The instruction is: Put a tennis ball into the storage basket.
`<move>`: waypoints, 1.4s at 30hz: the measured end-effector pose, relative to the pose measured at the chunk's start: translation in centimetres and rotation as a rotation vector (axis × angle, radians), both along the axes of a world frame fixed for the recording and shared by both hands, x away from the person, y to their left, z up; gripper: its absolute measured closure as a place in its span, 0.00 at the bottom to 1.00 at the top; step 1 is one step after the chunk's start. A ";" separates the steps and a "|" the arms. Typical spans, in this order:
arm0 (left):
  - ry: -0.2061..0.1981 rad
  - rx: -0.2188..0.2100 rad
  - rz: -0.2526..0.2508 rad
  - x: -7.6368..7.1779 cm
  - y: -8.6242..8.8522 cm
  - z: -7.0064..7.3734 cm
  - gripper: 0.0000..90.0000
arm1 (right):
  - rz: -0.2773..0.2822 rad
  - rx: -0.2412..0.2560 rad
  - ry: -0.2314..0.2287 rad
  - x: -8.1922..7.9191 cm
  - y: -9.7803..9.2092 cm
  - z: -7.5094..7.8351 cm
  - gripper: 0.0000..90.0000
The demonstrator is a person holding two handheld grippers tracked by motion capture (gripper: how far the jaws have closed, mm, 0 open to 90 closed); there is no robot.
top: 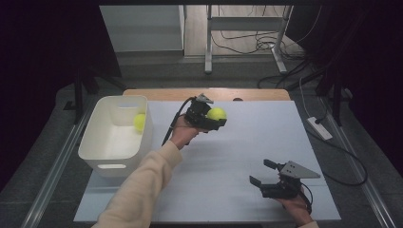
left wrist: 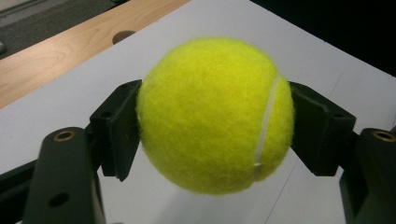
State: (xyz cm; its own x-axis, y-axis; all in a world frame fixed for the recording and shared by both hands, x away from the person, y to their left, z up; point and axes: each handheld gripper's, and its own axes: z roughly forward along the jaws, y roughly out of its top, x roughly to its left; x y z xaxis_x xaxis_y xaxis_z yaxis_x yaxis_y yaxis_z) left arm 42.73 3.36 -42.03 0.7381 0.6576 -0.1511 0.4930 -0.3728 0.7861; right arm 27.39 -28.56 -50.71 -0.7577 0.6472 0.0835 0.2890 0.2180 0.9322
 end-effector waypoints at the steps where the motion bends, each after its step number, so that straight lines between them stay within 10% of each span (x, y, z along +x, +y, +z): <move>1: -0.002 0.000 -0.001 0.0 0.1 0.1 0.30 | 0.000 -0.001 0.000 0.0 0.0 0.0 0.13; 42: -0.061 -0.055 0.022 -2.5 2.9 2.7 0.30 | -0.004 -0.007 -0.002 0.0 0.0 0.0 0.13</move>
